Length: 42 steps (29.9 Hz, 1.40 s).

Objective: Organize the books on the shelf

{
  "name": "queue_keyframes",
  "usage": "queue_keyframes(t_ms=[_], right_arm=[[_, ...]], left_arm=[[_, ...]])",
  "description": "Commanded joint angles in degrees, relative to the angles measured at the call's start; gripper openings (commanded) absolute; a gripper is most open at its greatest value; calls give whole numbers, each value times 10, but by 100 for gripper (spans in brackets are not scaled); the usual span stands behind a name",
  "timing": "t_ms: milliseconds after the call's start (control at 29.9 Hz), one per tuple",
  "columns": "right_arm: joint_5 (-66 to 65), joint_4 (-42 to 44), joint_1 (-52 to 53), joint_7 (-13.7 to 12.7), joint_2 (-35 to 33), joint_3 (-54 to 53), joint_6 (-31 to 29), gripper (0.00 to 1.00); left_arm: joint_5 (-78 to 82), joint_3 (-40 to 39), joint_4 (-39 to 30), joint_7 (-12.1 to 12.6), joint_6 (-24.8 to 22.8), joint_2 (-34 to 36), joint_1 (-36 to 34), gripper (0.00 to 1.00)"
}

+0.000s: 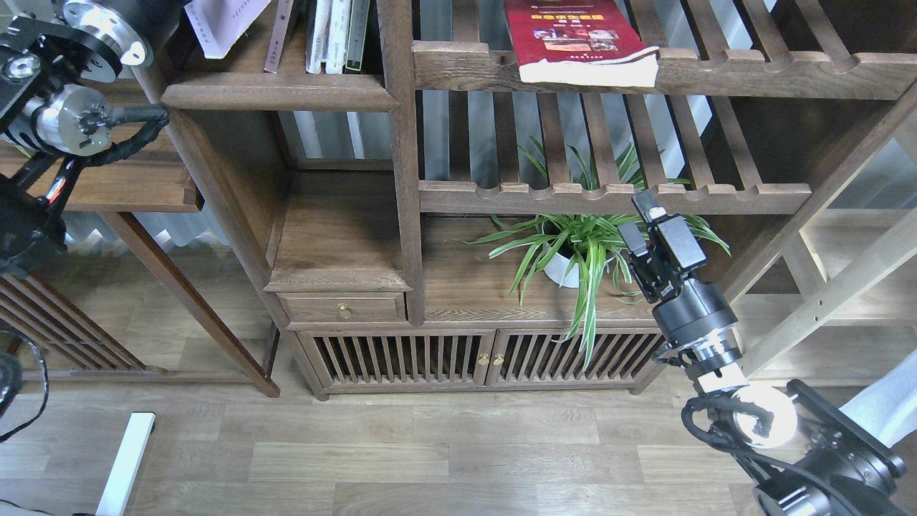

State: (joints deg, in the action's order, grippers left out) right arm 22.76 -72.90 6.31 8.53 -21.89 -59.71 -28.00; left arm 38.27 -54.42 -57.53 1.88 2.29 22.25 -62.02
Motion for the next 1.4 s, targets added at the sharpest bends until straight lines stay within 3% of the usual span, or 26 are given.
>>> queue_keyframes(t_ms=[0, 401, 702, 1371], right_arm=[[0, -1, -2, 0, 0, 0, 0, 91], [0, -1, -6, 0, -9, 0, 0, 91], [0, -1, -11, 0, -11, 0, 0, 91], [1, -1, -11, 1, -11, -2, 0, 91]], left_arm=[[0, 6, 14, -5, 0, -5, -11, 6], [0, 12, 56, -6, 0, -24, -25, 7], [-1, 29, 102, -22, -1, -49, -56, 7], [-1, 40, 167, -24, -27, -59, -83, 7]])
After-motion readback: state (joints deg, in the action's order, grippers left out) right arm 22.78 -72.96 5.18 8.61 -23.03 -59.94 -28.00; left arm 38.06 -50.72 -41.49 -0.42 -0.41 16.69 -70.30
